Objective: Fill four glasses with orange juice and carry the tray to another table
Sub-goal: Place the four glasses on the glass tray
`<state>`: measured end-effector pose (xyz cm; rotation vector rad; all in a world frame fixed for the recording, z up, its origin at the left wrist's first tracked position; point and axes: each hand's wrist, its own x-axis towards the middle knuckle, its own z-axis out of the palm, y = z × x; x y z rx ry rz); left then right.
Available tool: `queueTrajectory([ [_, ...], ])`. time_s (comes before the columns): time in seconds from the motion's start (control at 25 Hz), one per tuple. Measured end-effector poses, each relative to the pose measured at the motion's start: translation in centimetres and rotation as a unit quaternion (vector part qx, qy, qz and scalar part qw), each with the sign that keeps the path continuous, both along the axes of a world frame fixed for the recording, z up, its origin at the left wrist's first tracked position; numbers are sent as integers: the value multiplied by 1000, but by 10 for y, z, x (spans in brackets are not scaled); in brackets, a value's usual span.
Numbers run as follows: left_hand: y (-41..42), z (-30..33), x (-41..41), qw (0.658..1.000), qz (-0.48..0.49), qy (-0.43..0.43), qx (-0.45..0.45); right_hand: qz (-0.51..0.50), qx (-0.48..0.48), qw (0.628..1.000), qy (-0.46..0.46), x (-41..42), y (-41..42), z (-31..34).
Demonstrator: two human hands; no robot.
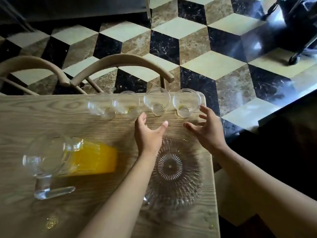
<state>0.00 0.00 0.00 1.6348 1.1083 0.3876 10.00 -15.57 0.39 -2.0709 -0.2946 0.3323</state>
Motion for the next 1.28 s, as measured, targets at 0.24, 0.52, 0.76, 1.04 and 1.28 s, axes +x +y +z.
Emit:
queueTrajectory([
  [0.24,11,-19,26,1000,27,-7,-14,15,1,1000,-19,20,8,-14],
  [0.52,13,-30,42,999,32,-19,16,27,32,999,-20,30,13,-20],
  [0.76,14,-31,46,997,46,-66,6,34,42,999,6,33,15,-21],
  [1.04,15,-23,44,995,36,-82,33,30,59,998,15,31,16,-18],
  [1.28,14,-11,25,997,16,-72,20,27,53,998,-23,21,12,-7],
])
